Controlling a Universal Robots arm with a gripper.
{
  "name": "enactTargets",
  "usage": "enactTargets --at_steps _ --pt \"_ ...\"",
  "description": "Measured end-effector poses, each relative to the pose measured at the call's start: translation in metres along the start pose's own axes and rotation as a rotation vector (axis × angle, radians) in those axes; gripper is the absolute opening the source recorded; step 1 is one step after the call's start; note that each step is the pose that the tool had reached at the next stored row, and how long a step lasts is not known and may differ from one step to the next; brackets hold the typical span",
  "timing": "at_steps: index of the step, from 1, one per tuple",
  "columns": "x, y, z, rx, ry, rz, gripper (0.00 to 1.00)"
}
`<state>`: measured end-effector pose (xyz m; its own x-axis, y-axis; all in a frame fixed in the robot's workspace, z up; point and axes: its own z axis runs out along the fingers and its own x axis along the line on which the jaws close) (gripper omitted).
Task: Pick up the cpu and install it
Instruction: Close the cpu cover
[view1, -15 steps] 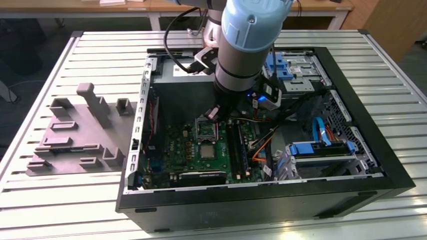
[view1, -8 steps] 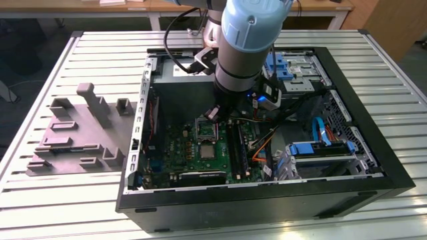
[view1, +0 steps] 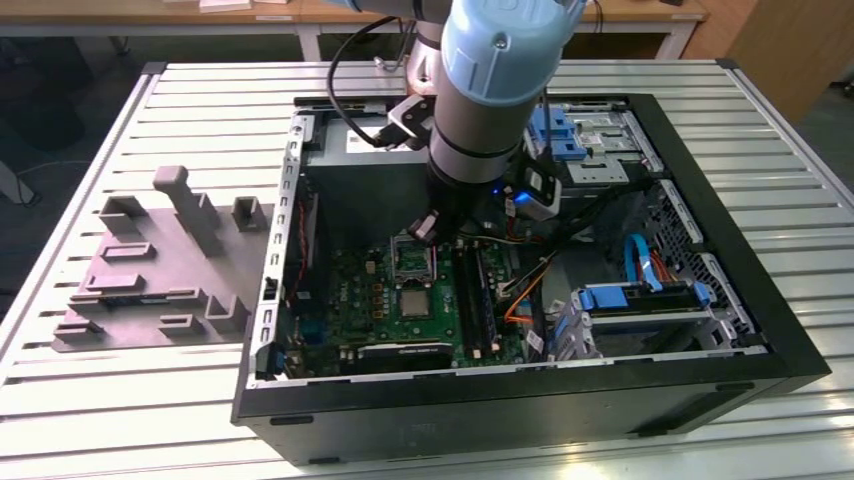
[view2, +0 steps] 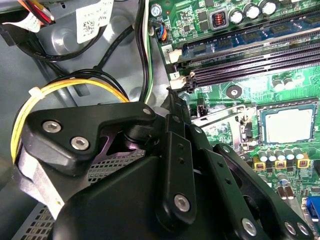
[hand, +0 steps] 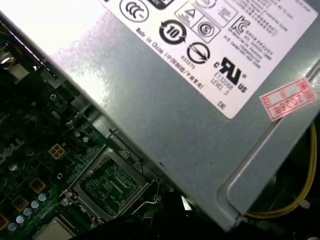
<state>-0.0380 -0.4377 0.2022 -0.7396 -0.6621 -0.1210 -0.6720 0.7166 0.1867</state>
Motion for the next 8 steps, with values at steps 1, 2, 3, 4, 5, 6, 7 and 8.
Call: enactTargets --at_steps 1,2,3,4,5,6,7,8 --pt "0.0003 0.0003 0.0005 0.0 0.0 0.0 0.11" --pt "0.0008 0.0006 0.0011 0.0 0.0 0.0 0.11" --pt "0.0011 0.0008 0.0016 0.0 0.0001 0.0 0.11" --pt "0.0011 0.0009 0.0021 0.0 0.0001 0.0 0.11" --pt "0.001 0.0012 0.0025 0.0001 0.0002 0.0 0.11" --pt "0.0009 0.0014 0.0029 0.0 0.0002 0.0 0.11" --pt "0.0009 0.0017 0.0031 0.0002 0.0002 0.0 0.11" --pt "0.0009 0.0019 0.0031 0.0015 0.0015 0.0 0.11"
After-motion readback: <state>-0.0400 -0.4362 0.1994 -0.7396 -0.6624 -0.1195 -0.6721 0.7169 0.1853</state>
